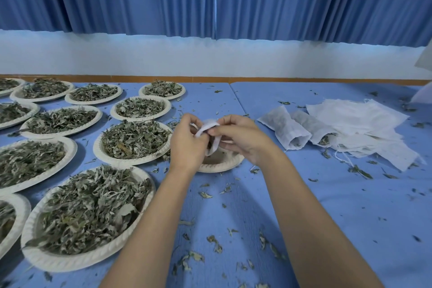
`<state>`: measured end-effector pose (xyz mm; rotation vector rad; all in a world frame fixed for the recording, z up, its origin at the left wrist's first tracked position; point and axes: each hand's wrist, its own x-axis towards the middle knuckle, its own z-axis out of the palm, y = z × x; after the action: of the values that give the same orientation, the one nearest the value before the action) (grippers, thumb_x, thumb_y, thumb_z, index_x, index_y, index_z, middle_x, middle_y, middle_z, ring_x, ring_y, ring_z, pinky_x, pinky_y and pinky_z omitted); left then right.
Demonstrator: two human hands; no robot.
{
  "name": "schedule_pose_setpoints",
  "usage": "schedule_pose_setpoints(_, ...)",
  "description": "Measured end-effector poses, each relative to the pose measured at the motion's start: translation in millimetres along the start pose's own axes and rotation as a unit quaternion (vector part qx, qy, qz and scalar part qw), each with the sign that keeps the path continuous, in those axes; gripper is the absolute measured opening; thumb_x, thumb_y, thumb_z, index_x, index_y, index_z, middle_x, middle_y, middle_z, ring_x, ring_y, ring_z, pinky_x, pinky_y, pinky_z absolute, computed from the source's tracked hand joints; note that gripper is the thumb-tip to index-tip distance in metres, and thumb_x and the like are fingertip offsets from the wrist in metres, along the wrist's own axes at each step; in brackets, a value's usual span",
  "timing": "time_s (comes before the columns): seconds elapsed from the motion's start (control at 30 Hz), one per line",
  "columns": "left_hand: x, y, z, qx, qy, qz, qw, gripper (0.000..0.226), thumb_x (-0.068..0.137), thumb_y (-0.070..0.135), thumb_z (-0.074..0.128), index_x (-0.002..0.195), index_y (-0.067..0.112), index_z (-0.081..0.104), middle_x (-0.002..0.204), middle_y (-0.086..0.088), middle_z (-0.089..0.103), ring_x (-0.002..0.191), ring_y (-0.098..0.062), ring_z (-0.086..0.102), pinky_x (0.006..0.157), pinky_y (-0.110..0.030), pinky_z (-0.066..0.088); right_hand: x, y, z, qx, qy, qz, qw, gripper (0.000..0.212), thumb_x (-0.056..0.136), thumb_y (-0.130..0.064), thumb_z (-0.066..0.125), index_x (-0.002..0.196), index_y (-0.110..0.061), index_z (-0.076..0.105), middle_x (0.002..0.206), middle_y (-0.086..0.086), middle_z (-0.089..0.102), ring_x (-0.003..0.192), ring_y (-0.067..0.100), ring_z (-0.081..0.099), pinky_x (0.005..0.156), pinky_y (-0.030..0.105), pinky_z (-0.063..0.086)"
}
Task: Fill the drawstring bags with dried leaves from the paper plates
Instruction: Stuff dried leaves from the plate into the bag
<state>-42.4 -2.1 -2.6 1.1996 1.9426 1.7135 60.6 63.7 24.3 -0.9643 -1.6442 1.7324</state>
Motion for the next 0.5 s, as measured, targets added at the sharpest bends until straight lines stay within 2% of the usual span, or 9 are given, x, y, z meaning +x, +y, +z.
schedule_pose_setpoints(0.07,-1,0,0,-0.008,0.014,-0.001,1.0,0.028,0.081,-0.004,0.055,0.077,0.022,0.047,0.068,0.004,0.051,0.05,-0.006,0.047,0.043,-0.013,0.033,-1,1,3,-0.038,0.026,-0.026,0.999,0.021,0.081,0.002,0.068,0.08,-0.014,0.054,0.074,0.003,0.061,0.07,0.017,0.061,0.075,0.034,0.054)
schedule_pose_setpoints(0.13,-1,0,1,0.012,0.035,0.005,0.999,0.031,0.077,-0.01,0.053,0.073,0.02,0.048,0.067,0.003,0.046,0.059,-0.015,0.043,0.049,-0.019,0.033,0,3,6,-0.157,0.127,-0.093,0.975,0.025,0.079,0.007,0.059,0.072,-0.015,0.05,0.065,0.0,0.053,0.065,0.02,0.054,0.072,0.038,0.052)
schedule_pose_setpoints(0.23,-1,1,2,0.124,0.065,0.056,0.989,0.029,0.074,-0.012,0.051,0.08,0.017,0.053,0.08,0.001,0.044,0.074,-0.02,0.043,0.058,-0.028,0.031,0,9,15,-0.386,0.226,-0.198,0.872,0.027,0.075,0.011,0.045,0.079,-0.015,0.045,0.073,0.0,0.05,0.068,0.024,0.047,0.057,0.034,0.035)
schedule_pose_setpoints(0.3,-2,0,3,0.213,0.057,0.081,0.972,0.028,0.08,-0.007,0.05,0.096,0.016,0.057,0.096,-0.003,0.047,0.086,-0.025,0.048,0.065,-0.033,0.035,-1,14,19,-0.494,0.233,-0.211,0.81,0.031,0.075,0.01,0.044,0.096,-0.013,0.046,0.091,0.004,0.051,0.071,0.027,0.047,0.057,0.033,0.029)
schedule_pose_setpoints(0.33,-2,0,3,0.234,0.053,0.075,0.968,0.029,0.083,-0.004,0.048,0.104,0.015,0.058,0.103,-0.006,0.05,0.091,-0.028,0.051,0.068,-0.035,0.037,0,15,19,-0.521,0.235,-0.199,0.796,0.032,0.079,0.007,0.046,0.105,-0.011,0.047,0.102,0.006,0.051,0.075,0.028,0.05,0.059,0.034,0.03)
schedule_pose_setpoints(0.4,-2,0,4,0.237,0.047,0.041,0.969,0.035,0.089,0.001,0.045,0.118,0.014,0.058,0.114,-0.013,0.056,0.1,-0.032,0.055,0.075,-0.035,0.038,1,14,15,-0.506,0.246,-0.155,0.812,0.028,0.09,-0.006,0.049,0.117,-0.012,0.049,0.115,0.008,0.051,0.086,0.03,0.056,0.063,0.035,0.038)
schedule_pose_setpoints(0.5,-3,3,8,0.174,0.025,0.022,0.984,0.04,0.09,-0.001,0.041,0.124,0.01,0.059,0.114,-0.016,0.064,0.106,-0.032,0.057,0.081,-0.029,0.038,2,11,11,-0.437,0.218,-0.123,0.864,0.029,0.095,-0.016,0.044,0.12,-0.016,0.058,0.112,0.011,0.062,0.095,0.031,0.06,0.073,0.036,0.047)
